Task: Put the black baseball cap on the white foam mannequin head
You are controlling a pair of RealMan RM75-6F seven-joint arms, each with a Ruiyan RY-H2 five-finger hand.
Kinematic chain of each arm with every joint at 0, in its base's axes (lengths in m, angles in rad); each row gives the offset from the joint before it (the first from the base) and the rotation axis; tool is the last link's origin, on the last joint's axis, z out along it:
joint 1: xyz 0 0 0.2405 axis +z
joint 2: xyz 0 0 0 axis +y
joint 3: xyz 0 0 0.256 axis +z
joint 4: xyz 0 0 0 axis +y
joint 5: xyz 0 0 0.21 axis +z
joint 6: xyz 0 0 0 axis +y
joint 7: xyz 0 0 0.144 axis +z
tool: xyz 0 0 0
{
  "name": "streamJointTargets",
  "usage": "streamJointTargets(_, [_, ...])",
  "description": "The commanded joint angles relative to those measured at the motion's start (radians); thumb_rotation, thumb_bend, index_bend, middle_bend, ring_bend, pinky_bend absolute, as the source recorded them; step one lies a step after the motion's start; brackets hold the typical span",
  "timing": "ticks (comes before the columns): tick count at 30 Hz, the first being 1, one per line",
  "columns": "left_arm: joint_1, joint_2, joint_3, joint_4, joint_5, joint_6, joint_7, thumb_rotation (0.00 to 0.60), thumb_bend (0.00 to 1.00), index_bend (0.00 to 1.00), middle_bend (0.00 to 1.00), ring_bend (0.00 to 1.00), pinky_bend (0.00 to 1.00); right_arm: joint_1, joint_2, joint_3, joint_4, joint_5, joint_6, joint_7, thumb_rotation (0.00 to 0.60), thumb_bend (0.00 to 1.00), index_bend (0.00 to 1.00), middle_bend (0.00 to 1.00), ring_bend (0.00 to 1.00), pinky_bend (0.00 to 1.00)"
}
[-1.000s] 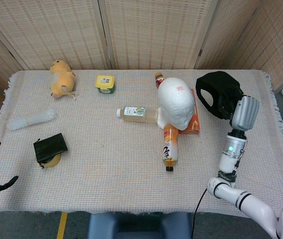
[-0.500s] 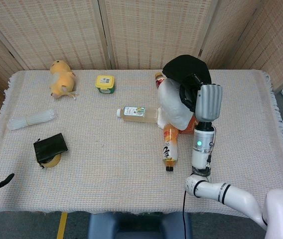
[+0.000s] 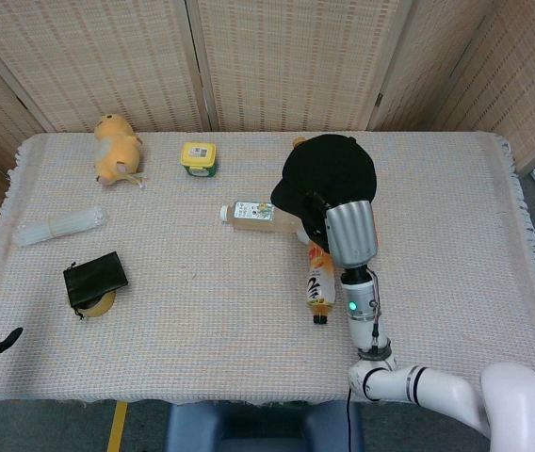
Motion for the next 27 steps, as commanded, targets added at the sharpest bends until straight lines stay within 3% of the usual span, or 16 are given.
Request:
streamJointTargets(1, [0.001,0.001,0.001,-0.001,0.002,0.000,-0.001,0.600,0.20,0.03,0.00,0.04,0.21,-0.026,-0.001,-0.033,0.038,-0.012,-0.005,0.013,0.600,0.43,0.80,1.00,1.00,1.00])
streamJointTargets(9, [0.003,0.001,0.004,-0.003,0.016,0.006,0.000,0.600,0.20,0.03,0.00,0.04,0.21,-0.054,-0.011,-0.063,0.097,-0.036,-0.006,0.049,0.600,0.40,0.78,1.00,1.00,1.00])
streamJointTargets(14, [0.004,0.002,0.004,-0.002,0.017,0.009,-0.002,0.600,0.20,0.02,0.00,0.04,0.21,-0.063,0.003,-0.066,0.090,-0.046,-0.003,0.051,0.600,0.29,0.50,1.00,1.00,1.00])
streamJointTargets(17, [0.003,0.003,0.004,0.000,0.015,0.004,-0.003,0.600,0.20,0.02,0.00,0.04,0.21,-0.076,0.031,-0.073,0.068,-0.054,-0.003,0.032,0.600,0.23,0.13,1.00,1.00,1.00])
streamJointTargets(19, [0.002,0.005,0.004,-0.001,0.013,0.000,-0.003,0.600,0.20,0.02,0.00,0.04,0.21,-0.106,0.094,-0.081,0.006,-0.046,-0.010,0.008,0.600,0.19,0.01,1.00,0.98,1.00])
streamJointTargets(23, [0.005,0.007,0.005,-0.005,0.017,0.006,-0.003,0.600,0.20,0.02,0.00,0.04,0.21,-0.169,0.229,-0.110,-0.172,-0.033,-0.032,-0.034,0.600,0.13,0.00,0.97,0.90,1.00])
streamJointTargets(27, [0.007,0.008,0.007,-0.008,0.023,0.010,0.001,0.600,0.20,0.02,0.00,0.04,0.21,-0.232,0.337,-0.166,-0.283,-0.042,-0.042,-0.056,0.600,0.08,0.00,0.91,0.85,1.00])
